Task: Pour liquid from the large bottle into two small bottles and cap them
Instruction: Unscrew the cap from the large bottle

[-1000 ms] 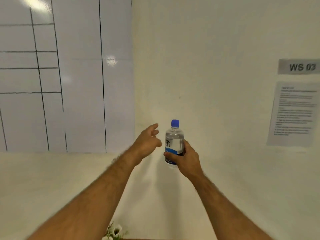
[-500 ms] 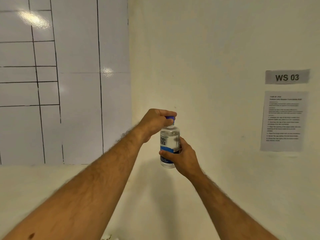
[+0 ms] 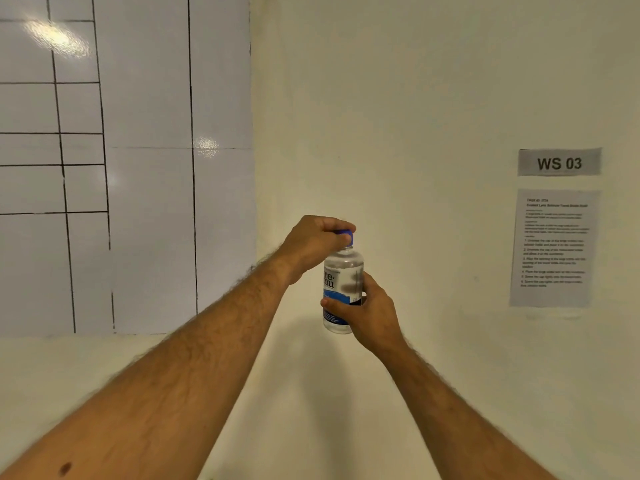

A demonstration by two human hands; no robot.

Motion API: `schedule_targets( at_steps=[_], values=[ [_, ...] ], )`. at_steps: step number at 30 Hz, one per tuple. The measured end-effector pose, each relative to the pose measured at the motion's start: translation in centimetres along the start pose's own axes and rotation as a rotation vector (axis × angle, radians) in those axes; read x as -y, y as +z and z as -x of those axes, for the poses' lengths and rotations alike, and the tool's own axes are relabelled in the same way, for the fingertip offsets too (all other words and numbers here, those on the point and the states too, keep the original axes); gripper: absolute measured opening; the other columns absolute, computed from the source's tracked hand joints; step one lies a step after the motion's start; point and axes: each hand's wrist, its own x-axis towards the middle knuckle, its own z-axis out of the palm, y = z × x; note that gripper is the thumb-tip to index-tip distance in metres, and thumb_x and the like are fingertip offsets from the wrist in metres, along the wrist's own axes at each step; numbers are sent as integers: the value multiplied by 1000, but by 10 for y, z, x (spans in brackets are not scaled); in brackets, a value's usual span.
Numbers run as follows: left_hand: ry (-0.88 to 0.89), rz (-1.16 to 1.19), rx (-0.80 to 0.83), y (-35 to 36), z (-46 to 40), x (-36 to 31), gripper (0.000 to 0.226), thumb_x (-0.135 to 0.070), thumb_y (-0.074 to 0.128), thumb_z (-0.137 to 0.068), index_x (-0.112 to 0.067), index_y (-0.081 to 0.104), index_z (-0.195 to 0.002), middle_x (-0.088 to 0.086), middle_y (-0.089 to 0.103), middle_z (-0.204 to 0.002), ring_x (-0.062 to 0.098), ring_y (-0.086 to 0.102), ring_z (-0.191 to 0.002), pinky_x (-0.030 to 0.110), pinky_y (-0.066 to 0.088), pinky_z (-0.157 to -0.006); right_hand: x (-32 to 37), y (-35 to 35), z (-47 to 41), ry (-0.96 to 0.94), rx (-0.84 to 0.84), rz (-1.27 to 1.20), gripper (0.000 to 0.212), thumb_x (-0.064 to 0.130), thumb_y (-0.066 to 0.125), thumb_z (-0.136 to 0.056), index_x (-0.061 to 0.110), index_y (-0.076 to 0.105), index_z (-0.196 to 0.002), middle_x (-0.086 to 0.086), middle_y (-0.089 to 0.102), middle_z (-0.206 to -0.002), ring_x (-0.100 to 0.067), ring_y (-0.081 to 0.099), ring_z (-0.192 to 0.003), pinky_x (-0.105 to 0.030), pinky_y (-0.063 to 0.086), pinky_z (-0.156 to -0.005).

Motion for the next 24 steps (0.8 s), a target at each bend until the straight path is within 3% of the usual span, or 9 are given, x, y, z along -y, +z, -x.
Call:
schedule_targets(
  at_steps=[2, 5, 10, 14, 18, 21, 24],
  values=[
    [-2, 21, -13, -2, -2, 1, 19, -18, 78, -81, -23, 76, -99, -8, 74, -98, 11, 69, -95, 23, 54, -79, 0, 0, 0, 1, -2, 0, 55, 38, 84, -74, 39, 49, -117, 28, 58, -95, 2, 61, -83, -10, 45, -68],
    [-15, 1, -22, -1, -5, 2, 28, -25, 81, -79, -20, 74, -106, -5, 73, -105, 12, 68, -99, 29, 54, -88, 0, 0, 0, 5, 0, -5, 54, 37, 84, -74, 39, 50, -116, 29, 58, -94, 2, 61, -82, -11, 46, -69],
    [-9, 42, -25, -1, -3, 3, 26, -9, 65, -89, -23, 74, -109, -4, 71, -114, 14, 65, -108, 37, 52, -99, -1, 2, -1, 11, -9, -7, 55, 37, 84, -74, 39, 49, -117, 27, 59, -97, 0, 62, -83, -13, 47, -72],
    [-4, 48, -12, -5, 0, 8, 26, -18, 78, -81, -31, 74, -103, -5, 73, -106, 10, 68, -99, 31, 55, -90, -4, 4, 1, 10, -5, 2, 55, 40, 84, -72, 43, 47, -113, 32, 57, -93, 4, 61, -81, -8, 44, -65],
    [-6, -91, -49, -2, 0, 10, 29, -33, 84, -74, -24, 76, -101, -6, 73, -100, 11, 67, -94, 26, 54, -80, -9, 8, 3, 22, 6, 17, 58, 43, 84, -71, 43, 45, -115, 33, 54, -94, 2, 60, -82, -11, 44, -70],
    [-32, -89, -33, -1, 2, 10, 26, -36, 80, -77, -21, 77, -98, -5, 75, -98, 13, 68, -95, 33, 56, -88, -13, 9, 5, 30, 5, 17, 59, 43, 84, -71, 42, 46, -116, 30, 56, -96, -1, 61, -83, -10, 44, -68],
    [-28, -107, -12, -1, 3, 10, 14, -23, 69, -86, -27, 76, -97, -6, 73, -107, 14, 66, -102, 37, 54, -95, -16, 8, 5, 30, 5, 23, 62, 41, 84, -72, 35, 51, -124, 20, 60, -103, -7, 62, -89, -16, 48, -76]
  ],
)
